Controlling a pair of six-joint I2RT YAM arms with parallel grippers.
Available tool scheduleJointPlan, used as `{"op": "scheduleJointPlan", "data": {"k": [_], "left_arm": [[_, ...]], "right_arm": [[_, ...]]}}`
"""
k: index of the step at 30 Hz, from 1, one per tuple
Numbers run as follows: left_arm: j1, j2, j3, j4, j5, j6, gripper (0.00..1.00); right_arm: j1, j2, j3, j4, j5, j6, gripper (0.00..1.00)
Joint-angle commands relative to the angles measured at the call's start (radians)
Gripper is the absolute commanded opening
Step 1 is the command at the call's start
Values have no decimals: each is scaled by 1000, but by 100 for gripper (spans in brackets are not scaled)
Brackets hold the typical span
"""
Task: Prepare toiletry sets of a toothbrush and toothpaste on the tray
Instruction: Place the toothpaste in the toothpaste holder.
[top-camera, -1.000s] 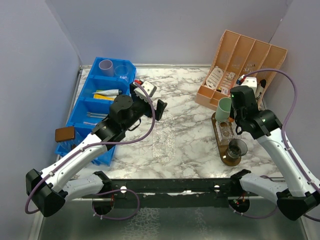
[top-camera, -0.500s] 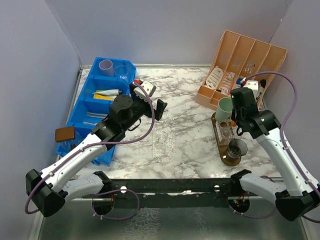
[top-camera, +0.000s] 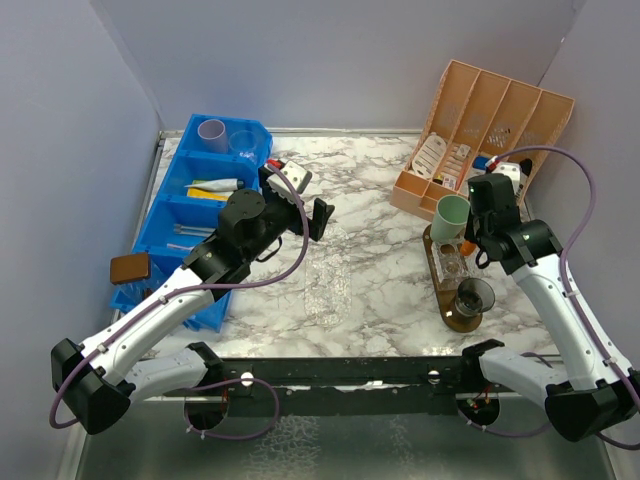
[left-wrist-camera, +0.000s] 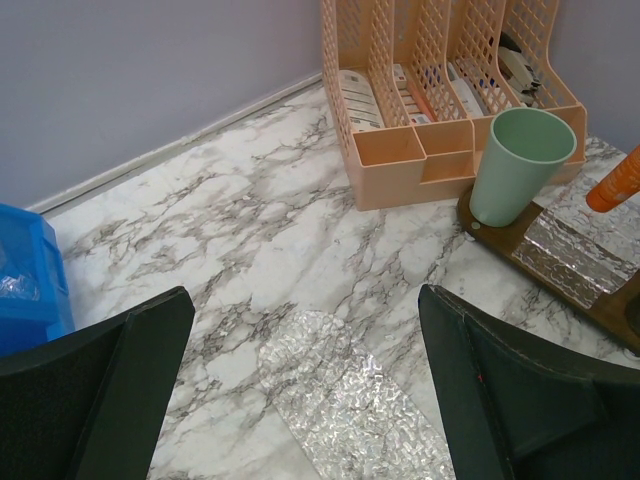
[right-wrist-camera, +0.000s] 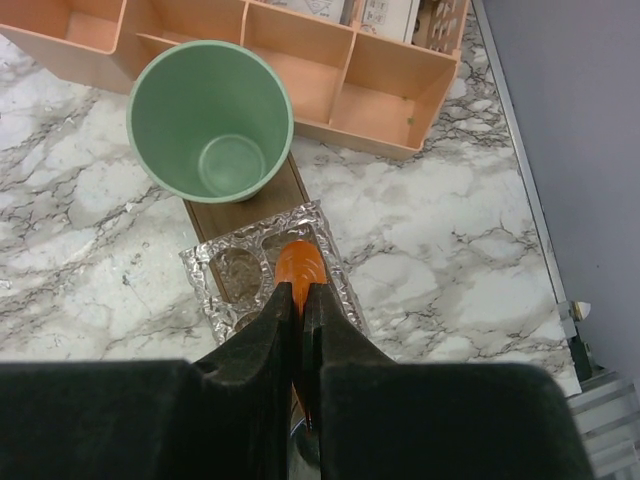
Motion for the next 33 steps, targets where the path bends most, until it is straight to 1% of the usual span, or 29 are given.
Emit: {"op": "scheduleJointPlan", "data": {"k": [1,14,20,33], "left_arm": [[1,-18,28,3,0,-7,99],[1,-10,28,2,4,-9,99],[1,-9,28,3,6,-11,99],[1,5,28,3,15,-14,99]], "right_arm": [[-11,-2,8,49,-32,-12,1],[-37,13,-11,84,-55,-6,1],[-77,25,-16,98,-131,-14,1],[-131,41,-51,127,-166,-14,1]]}}
